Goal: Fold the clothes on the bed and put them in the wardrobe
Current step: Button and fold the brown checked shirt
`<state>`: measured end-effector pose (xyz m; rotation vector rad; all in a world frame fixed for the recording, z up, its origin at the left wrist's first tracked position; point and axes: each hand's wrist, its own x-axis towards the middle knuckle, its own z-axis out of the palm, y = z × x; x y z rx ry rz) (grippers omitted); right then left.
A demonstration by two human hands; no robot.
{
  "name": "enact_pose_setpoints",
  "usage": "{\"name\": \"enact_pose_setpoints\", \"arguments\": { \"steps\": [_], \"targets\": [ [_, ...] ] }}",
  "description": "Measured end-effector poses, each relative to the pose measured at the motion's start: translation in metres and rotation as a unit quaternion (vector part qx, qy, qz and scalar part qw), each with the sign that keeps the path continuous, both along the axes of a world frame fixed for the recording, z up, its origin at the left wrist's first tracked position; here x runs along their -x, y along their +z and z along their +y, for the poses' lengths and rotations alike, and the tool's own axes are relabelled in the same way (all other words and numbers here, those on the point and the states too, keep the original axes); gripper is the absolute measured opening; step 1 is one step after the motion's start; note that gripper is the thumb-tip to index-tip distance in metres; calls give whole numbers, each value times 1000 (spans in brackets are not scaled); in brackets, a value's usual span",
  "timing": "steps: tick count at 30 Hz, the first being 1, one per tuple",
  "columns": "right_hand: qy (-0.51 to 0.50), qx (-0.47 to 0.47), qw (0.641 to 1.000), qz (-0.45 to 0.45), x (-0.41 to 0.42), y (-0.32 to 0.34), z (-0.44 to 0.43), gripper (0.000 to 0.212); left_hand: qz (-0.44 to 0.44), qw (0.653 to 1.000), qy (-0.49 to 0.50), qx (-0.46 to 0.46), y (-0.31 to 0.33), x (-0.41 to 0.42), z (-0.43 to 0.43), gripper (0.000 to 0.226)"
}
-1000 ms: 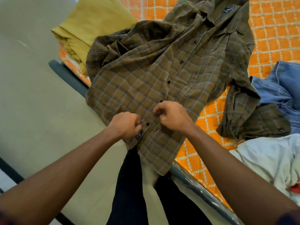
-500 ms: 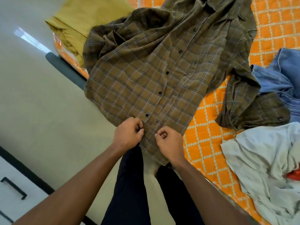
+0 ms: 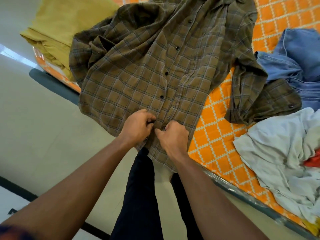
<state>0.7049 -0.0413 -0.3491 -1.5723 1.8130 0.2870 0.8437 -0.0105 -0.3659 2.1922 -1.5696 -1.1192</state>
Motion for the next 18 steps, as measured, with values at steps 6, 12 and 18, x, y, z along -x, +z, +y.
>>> {"name": "enact_pose_setpoints", "arguments": {
  "steps": [6, 12, 18],
  "targets": [
    [-9, -34, 999, 7, -2, 5, -6, 19, -22, 994, -104, -30, 5, -8, -17, 17],
    [-9, -36, 999, 14, -9, 8, -10, 24, 67, 994, -7, -89, 2, -14, -21, 10],
    [-97, -13, 989, -108, -20, 9, -1, 19, 109, 986, 49, -116, 3, -23, -22, 10]
  ]
}}
